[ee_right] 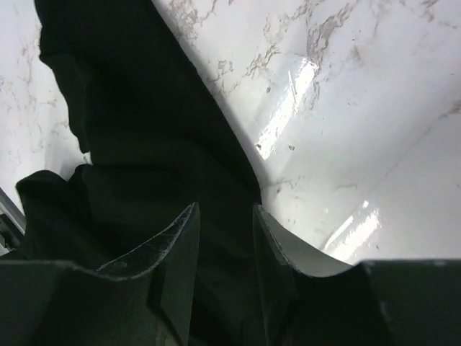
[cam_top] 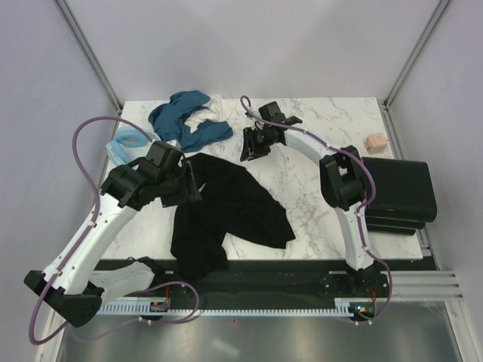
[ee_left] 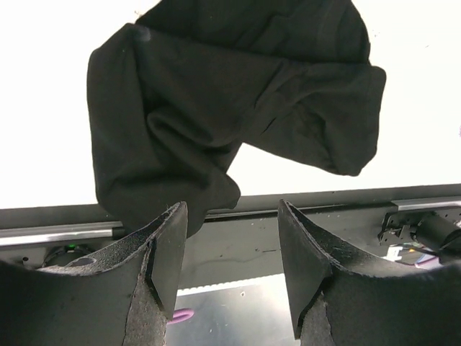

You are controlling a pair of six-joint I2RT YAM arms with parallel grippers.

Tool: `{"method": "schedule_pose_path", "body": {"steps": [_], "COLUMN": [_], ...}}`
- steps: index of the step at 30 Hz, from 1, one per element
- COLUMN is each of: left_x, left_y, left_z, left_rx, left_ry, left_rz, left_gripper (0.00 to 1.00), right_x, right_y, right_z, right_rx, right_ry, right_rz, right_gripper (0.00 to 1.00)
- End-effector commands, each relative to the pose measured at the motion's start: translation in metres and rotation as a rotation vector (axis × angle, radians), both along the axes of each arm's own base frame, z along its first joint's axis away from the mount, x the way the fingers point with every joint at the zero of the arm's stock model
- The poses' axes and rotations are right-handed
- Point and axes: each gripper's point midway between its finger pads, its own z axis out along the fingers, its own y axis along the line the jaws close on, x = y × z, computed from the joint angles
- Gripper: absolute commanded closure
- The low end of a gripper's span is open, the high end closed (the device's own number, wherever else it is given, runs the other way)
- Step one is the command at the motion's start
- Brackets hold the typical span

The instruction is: Fold and stack the t-shirts

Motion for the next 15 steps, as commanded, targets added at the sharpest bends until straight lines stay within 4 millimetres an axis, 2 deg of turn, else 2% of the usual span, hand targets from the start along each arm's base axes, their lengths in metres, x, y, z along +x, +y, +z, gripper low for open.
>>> {"method": "schedule_pose_path", "body": {"steps": [1,4,10,13,15], "left_x": [0.015,0.017,0.022,0.024,0.025], "left_y": [-0.007,-0.010,-0.014,-0.016,-0.016], "left_z": [0.010,0.005,-0.001,-0.002,-0.002], "left_rx": [-0.033,-0.025,-0.020,-0.026,-0.026], "left_ry": [-0.037,-0.020,-0.002,-0.001,-0.001], "left_rz": [0.029,0.026,0.018,0.018,0.020], "left_gripper": [0.39,0.39,0.39,0.39,0.39], "right_x": [0.004,0.000,-0.019,-0.025,-0.029], "right_y": [0.022,0.024,0.030,0.029,0.026], "right_z": [-0.017,-0.033,-0.050,-0.048,-0.037], "right_rx": [0.094,0.089,0.074,0.075,0.073], "right_ry": [0.017,0.040,0.083,0.087,0.071], "right_rz": [0.052,0.058,0.088,0.099,0.101], "right_gripper": [0.56,0.56,0.55,0.54,0.52]}}
